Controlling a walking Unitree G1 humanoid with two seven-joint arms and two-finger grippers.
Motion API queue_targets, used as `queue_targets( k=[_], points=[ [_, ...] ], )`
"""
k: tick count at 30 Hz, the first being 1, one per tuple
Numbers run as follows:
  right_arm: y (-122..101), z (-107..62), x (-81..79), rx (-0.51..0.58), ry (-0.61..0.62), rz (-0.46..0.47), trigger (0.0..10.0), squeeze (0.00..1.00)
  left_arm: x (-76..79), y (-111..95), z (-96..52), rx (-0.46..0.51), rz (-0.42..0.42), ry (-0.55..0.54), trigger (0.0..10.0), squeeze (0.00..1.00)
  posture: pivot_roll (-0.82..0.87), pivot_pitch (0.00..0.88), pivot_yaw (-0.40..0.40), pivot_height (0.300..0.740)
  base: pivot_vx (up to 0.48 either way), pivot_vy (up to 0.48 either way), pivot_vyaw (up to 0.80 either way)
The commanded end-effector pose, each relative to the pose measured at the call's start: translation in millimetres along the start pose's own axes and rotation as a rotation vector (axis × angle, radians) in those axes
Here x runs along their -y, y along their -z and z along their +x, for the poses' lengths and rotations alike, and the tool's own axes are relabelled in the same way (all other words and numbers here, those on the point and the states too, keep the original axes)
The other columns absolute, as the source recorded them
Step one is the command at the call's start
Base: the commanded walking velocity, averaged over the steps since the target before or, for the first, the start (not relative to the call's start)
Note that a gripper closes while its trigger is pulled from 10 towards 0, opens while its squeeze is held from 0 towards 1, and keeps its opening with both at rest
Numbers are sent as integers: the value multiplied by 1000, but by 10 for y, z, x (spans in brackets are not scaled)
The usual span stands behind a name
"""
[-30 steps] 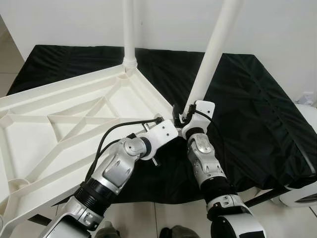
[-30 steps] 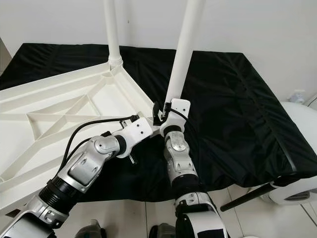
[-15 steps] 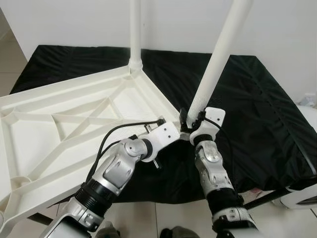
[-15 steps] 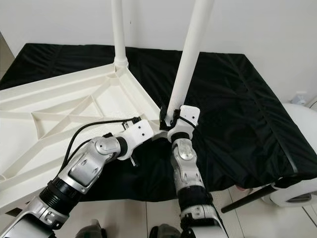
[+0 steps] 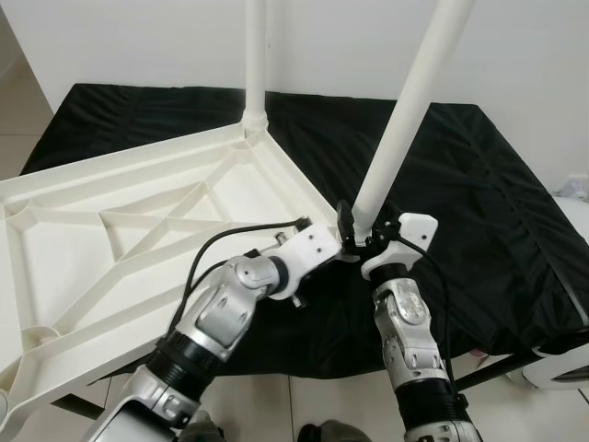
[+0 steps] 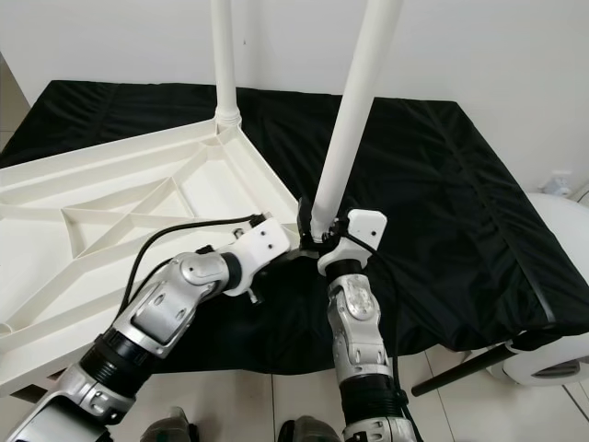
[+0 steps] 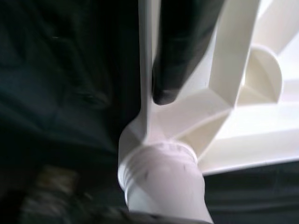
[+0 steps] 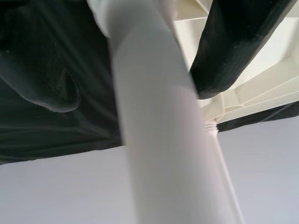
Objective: Building children table
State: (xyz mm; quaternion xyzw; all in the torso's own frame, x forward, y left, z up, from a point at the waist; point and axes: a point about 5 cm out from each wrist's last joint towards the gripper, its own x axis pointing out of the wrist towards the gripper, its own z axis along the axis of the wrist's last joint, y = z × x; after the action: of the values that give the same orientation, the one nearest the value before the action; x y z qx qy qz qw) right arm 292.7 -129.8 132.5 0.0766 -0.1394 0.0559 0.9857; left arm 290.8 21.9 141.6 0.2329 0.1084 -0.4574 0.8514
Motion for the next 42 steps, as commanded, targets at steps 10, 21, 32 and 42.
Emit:
queue_targets(
  k=[10, 21, 32, 42],
  points=[
    [-34, -31, 59, 6, 17, 2, 10000, 0, -137, 2, -24, -16, -1, -51, 10000, 1000, -24, 12, -50, 740, 0, 0, 0],
    [18, -76, 115, -34, 10, -11, 10000, 0, -524, -43, -220, 5, -15, -205, 10000, 0, -16, 20, -54, 740, 0, 0, 0],
    [83, -70, 162, -87, 17, -56, 10000, 0, -689, 77, -383, 146, -204, -524, 10000, 0, -20, 28, -44, 740, 0, 0, 0],
    [85, -3, 200, -106, -122, -28, 10000, 0, -570, 129, -558, 192, -226, -530, 10000, 0, -5, 29, -48, 740, 0, 0, 0]
  ],
)
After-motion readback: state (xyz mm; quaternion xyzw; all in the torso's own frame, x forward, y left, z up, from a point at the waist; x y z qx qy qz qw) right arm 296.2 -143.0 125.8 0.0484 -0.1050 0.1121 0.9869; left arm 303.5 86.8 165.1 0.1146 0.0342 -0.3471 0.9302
